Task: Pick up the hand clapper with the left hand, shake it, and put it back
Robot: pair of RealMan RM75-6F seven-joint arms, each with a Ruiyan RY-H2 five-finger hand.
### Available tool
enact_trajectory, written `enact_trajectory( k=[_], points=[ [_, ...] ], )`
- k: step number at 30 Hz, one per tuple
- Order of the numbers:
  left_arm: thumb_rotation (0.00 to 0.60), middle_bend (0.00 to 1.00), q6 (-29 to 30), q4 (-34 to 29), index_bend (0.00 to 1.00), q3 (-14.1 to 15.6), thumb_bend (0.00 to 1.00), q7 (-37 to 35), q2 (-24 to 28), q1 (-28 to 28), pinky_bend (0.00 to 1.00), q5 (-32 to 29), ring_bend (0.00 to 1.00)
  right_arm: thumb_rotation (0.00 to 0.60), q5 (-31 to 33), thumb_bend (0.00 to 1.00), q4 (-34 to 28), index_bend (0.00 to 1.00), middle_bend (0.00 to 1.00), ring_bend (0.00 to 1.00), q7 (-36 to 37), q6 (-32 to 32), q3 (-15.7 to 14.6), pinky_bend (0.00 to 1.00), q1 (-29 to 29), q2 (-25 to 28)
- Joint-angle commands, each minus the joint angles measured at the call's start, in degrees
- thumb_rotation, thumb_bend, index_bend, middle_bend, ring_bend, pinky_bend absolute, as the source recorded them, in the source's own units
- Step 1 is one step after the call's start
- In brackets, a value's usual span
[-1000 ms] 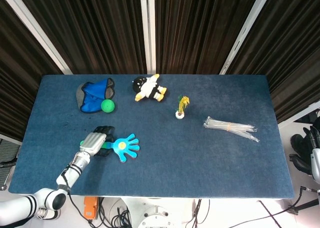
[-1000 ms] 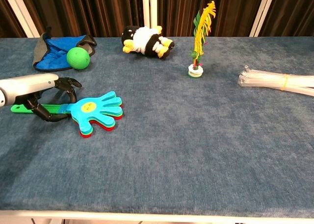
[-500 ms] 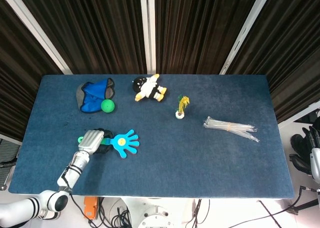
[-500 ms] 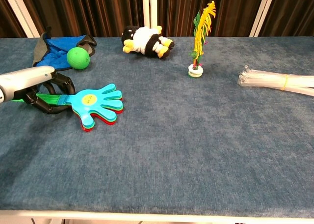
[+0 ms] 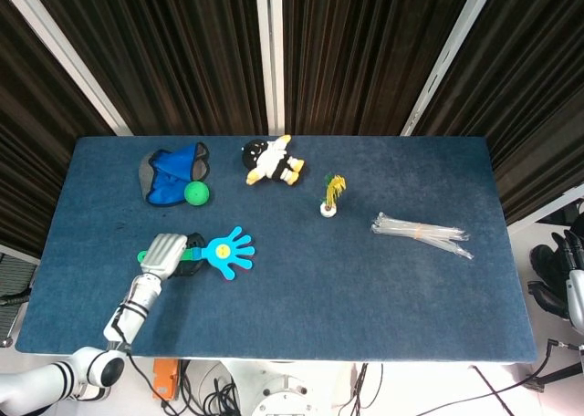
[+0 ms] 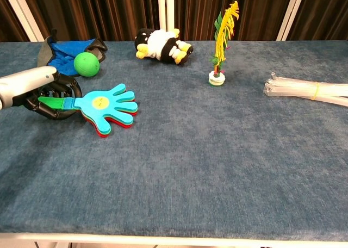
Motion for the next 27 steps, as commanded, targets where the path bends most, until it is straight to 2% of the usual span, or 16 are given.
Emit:
enact_trajectory(
  k=[1, 9, 13, 15, 20, 27],
  points=[
    [0.6, 0.69, 0.84, 0.84, 0.61, 0.13, 0.43, -1.35, -0.14, 0.12, 0.84, 1.46, 0.65, 0.6, 0.0, 0.16, -0.01, 0.0, 0.0, 0.0, 0.03, -0.06, -0.03, 0.0, 0.01, 0.01],
    [0.6, 0.79, 0.58, 1.37, 0.6, 0.59, 0.42, -3.12, 0.01, 0.15, 0.99, 2.59, 0.86, 0.6, -0.06, 0.16, 0.04, 0.0, 0.0, 0.0, 0.24, 0.0, -0.07, 0.0, -0.05, 0.04],
    [0.6, 0.85, 0.62, 1.99, 0.56, 0.73, 0.42, -3.58, -0.23, 0.22, 1.0, 2.91, 0.94, 0.6, -0.02, 0.16, 0.06, 0.0, 0.0, 0.0, 0.25, -0.04, -0.1, 0.0, -0.06, 0.02],
    [0.6, 0.91, 0.63, 2.44, 0.5, 0.89, 0.4, -3.81, -0.4, 0.23, 1.0, 3.2, 0.98, 0.6, 0.02, 0.16, 0.07, 0.0, 0.0, 0.0, 0.23, -0.1, -0.08, 0.0, -0.03, 0.03],
    [0.6, 1.0, 0.53, 3.24, 0.39, 1.13, 0.31, -4.94, -0.49, 0.17, 1.0, 3.95, 1.0, 0.6, 0.1, 0.16, 0.04, 0.0, 0.0, 0.0, 0.17, -0.1, -0.07, 0.0, -0.06, 0.06],
    [0.6, 1.0, 4.59, 6.95, 0.26, 2.19, 0.27, -9.06, -1.78, 0.39, 1.0, 9.06, 1.0, 0.6, 0.09, 0.16, -0.05, 0.0, 0.0, 0.0, 0.09, -0.16, -0.11, 0.0, -0.04, 0.12]
  ],
)
